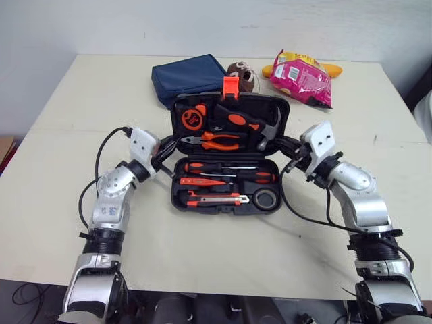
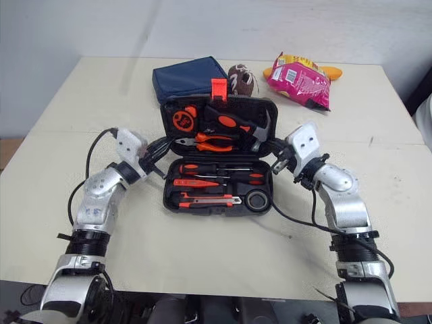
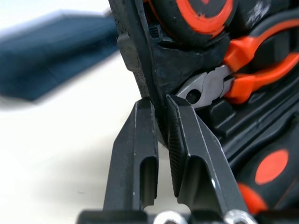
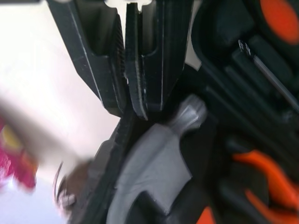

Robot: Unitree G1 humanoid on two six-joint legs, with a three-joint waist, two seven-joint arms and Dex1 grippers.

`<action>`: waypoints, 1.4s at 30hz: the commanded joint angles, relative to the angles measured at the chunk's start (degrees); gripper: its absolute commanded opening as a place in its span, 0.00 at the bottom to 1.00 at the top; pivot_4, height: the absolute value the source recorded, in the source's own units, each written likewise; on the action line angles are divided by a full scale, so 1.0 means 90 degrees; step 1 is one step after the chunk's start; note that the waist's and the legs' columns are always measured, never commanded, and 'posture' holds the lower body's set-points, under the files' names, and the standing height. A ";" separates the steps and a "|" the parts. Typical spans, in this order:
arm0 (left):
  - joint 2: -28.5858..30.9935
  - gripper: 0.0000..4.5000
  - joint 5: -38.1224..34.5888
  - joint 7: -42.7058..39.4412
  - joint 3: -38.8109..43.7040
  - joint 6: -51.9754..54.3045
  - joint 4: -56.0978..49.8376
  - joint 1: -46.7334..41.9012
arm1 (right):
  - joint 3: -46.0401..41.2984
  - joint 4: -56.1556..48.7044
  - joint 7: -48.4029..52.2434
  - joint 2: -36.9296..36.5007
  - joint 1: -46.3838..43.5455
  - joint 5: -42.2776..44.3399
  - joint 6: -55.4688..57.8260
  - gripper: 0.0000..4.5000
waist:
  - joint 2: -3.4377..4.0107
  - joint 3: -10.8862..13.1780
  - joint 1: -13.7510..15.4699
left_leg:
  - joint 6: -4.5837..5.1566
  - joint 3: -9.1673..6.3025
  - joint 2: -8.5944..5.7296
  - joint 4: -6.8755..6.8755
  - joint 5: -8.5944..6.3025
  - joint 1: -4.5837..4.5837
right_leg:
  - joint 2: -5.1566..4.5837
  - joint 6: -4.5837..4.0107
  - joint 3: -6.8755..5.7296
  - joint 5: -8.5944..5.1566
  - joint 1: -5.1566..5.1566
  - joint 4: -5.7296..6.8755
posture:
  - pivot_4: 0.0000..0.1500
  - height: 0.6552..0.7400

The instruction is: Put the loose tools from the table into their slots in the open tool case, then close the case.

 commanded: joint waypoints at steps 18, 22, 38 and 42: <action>0.1250 0.48 0.1203 0.1004 0.0148 -0.2564 -0.0272 0.1379 | 0.0458 0.1551 -0.1448 -0.1327 0.1063 -0.2236 -0.5148 0.41 | 0.0001 -0.0001 -0.0144 | 0.0006 0.0019 0.0010 -0.0015 -0.0004 0.0154 | 0.0001 0.0008 0.0014 0.0007 0.0155 -0.0020 | 1.00 1.00; 0.1963 0.78 -0.0019 -0.0031 0.0763 -0.1884 -0.0473 0.2343 | 0.0147 0.1311 -0.1031 -0.2086 0.1709 -0.1610 -0.5149 0.75 | 0.0002 -0.0001 -0.0175 | 0.0006 0.0021 0.0011 -0.0014 -0.0004 0.0164 | 0.0001 0.0007 0.0015 0.0006 0.0163 -0.0019 | 1.00 1.00; 0.1218 0.01 -0.0664 -0.1198 -0.0060 0.0908 0.1114 -0.0625 | 0.0613 -0.2458 0.2533 -0.3126 0.3916 0.2353 0.0649 0.00 | -0.0019 -0.0005 0.0165 | 0.0018 -0.0043 0.0007 -0.0007 -0.0031 0.0237 | 0.0002 0.0009 -0.0025 0.0004 0.0290 -0.0066 | 1.00 1.00; 0.0805 0.01 -0.0274 -0.1429 -0.0407 0.0730 0.2412 -0.1620 | 0.0915 -0.2281 0.2598 -0.2747 0.3463 0.1817 0.0755 0.00 | -0.0023 -0.0003 0.0128 | 0.0016 -0.0030 0.0008 -0.0003 -0.0030 0.0229 | 0.0004 0.0015 -0.0023 0.0006 0.0283 -0.0078 | 1.00 1.00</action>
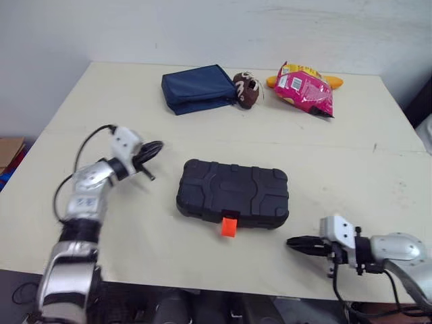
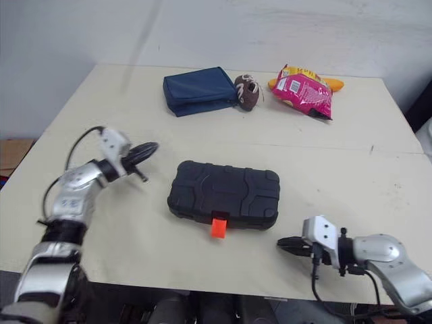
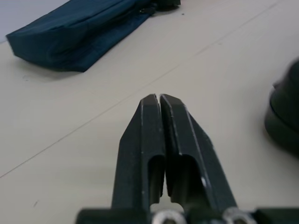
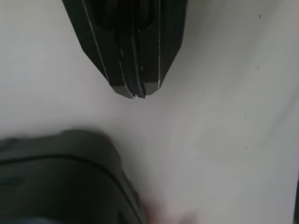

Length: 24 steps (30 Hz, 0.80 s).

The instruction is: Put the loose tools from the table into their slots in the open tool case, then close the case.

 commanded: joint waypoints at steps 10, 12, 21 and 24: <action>-0.0496 0.01 0.1126 -0.1028 -0.0615 -0.1617 0.2920 -0.1557 | 0.0267 0.1189 0.0397 0.0738 -0.1410 -0.1031 -0.0170 0.00 | -0.0012 0.0000 -0.0088 | -0.0006 0.0022 0.0009 0.0010 -0.0004 0.0004 | 0.0006 0.0000 0.0005 0.0003 -0.0001 -0.0004 | 1.00 1.00; -0.0533 0.01 0.1035 -0.1212 -0.0508 -0.1648 0.2959 -0.1583 | 0.0350 0.1562 0.0415 0.0908 -0.1720 -0.1290 -0.0430 0.00 | -0.0013 -0.0001 -0.0142 | -0.0006 0.0022 0.0009 0.0010 -0.0003 0.0007 | 0.0006 -0.0001 0.0006 0.0003 -0.0001 0.0001 | 1.00 1.00; -0.0227 0.01 0.0498 -0.2022 -0.0212 -0.1186 0.1222 -0.0220 | 0.0451 0.3418 0.0138 0.1933 -0.3491 -0.2011 -0.1326 0.00 | -0.0018 -0.0002 -0.0265 | -0.0010 0.0033 0.0012 0.0013 -0.0001 0.0023 | 0.0003 -0.0008 0.0015 0.0000 -0.0003 0.0036 | 1.00 1.00; -0.0133 0.01 0.0291 -0.2007 -0.0189 -0.0764 -0.0147 0.0654 | 0.0515 0.4029 -0.0005 0.2285 -0.4040 -0.2261 -0.1620 0.00 | -0.0015 -0.0001 -0.0324 | -0.0013 0.0035 0.0015 0.0012 0.0000 0.0025 | 0.0002 -0.0015 0.0016 -0.0004 -0.0005 0.0046 | 1.00 1.00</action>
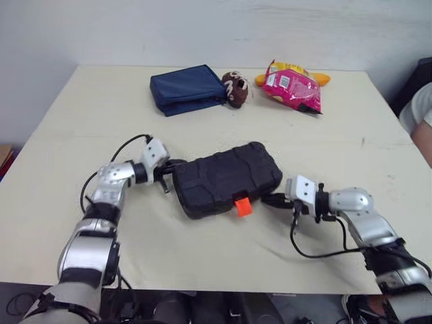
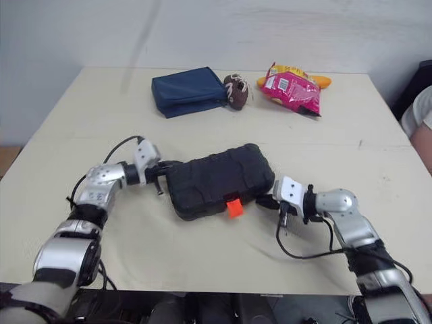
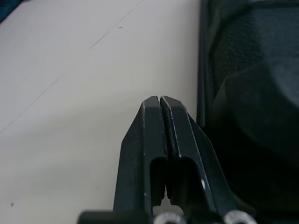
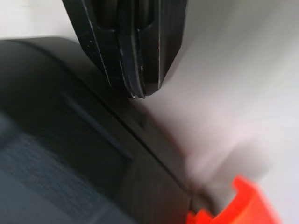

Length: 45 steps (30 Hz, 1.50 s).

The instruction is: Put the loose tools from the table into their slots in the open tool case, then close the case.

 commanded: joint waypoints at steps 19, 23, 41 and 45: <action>0.0034 0.01 -0.1436 0.0390 0.0230 0.2329 -0.4790 0.0941 | -0.1392 -0.1745 -0.0851 -0.0265 0.0972 0.0497 0.0515 0.00 | 0.0009 0.0005 0.0210 | -0.0002 -0.0017 -0.0005 -0.0007 0.0001 -0.0021 | -0.0004 -0.0002 -0.0007 -0.0003 -0.0011 -0.0007 | 1.00 1.00; -0.0315 0.01 -0.1012 0.0021 -0.0786 0.2555 -0.4672 0.0472 | -0.1369 -0.3293 -0.0816 -0.0280 0.1356 0.1132 0.1645 0.00 | 0.0020 0.0004 0.0213 | -0.0005 -0.0020 -0.0013 -0.0009 0.0001 -0.0022 | -0.0004 0.0001 -0.0004 -0.0004 -0.0010 -0.0008 | 1.00 1.00; -0.0985 0.01 -0.0014 -0.0001 -0.1706 0.2406 -0.2792 -0.0254 | -0.0362 -0.4314 -0.1084 -0.0322 0.1190 0.0443 0.2953 0.00 | 0.0021 0.0004 0.0207 | -0.0002 -0.0022 -0.0010 -0.0011 0.0003 -0.0037 | 0.0001 0.0005 -0.0001 -0.0008 -0.0027 -0.0017 | 1.00 1.00; -0.0956 0.01 -0.0001 0.0174 -0.1646 0.2648 -0.2872 -0.0169 | -0.0607 -0.4593 -0.0928 -0.0639 0.1573 0.0660 0.3218 0.00 | 0.0021 0.0003 0.0206 | -0.0001 -0.0024 -0.0011 -0.0010 0.0004 -0.0032 | -0.0001 0.0005 -0.0001 -0.0008 -0.0025 -0.0009 | 1.00 1.00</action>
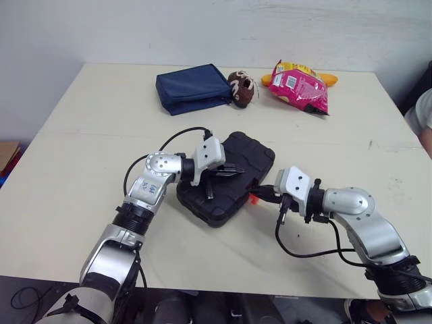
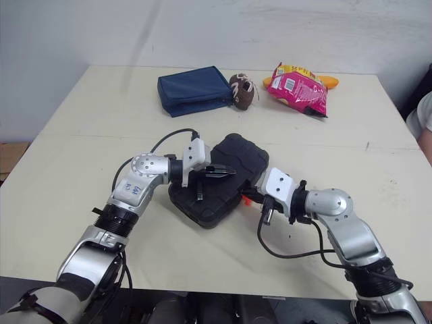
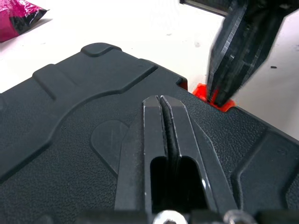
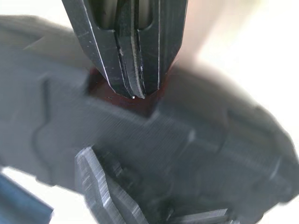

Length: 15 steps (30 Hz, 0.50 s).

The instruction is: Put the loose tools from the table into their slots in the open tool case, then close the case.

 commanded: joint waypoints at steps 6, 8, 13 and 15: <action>0.0082 0.01 0.0236 0.0223 -0.0075 0.0421 0.0022 0.0308 | -0.0380 -0.0403 0.0097 -0.0426 0.0699 0.0231 0.0531 0.00 | -0.0001 -0.0001 -0.0018 | -0.0001 -0.0002 0.0002 -0.0006 0.0000 0.0016 | 0.0003 0.0001 0.0000 0.0000 0.0017 -0.0001 | 1.00 1.00; 0.0066 0.01 0.0282 0.0252 -0.0122 0.0467 0.0023 0.0304 | -0.0056 -0.0102 0.0057 -0.0313 0.0647 -0.0053 0.0396 0.00 | -0.0001 -0.0001 -0.0022 | -0.0002 -0.0003 0.0002 -0.0008 0.0000 0.0021 | 0.0003 0.0001 0.0000 -0.0001 0.0021 -0.0001 | 1.00 1.00; 0.0070 0.01 0.0399 0.0243 -0.0230 0.0523 0.0022 0.0282 | 0.0308 0.0577 -0.0127 0.0298 0.0103 -0.0331 -0.0031 0.00 | 0.0000 -0.0004 -0.0035 | -0.0003 -0.0002 0.0002 -0.0009 0.0000 0.0029 | 0.0004 0.0001 0.0000 -0.0001 0.0030 -0.0003 | 1.00 1.00; 0.0043 0.01 0.0390 0.0215 -0.0255 0.0505 0.0001 0.0302 | 0.0391 0.0743 -0.0094 0.0393 -0.0018 -0.0407 -0.0194 0.00 | 0.0002 -0.0005 -0.0016 | -0.0004 -0.0003 0.0001 -0.0009 0.0001 0.0030 | 0.0003 0.0001 -0.0001 -0.0001 0.0031 -0.0002 | 1.00 1.00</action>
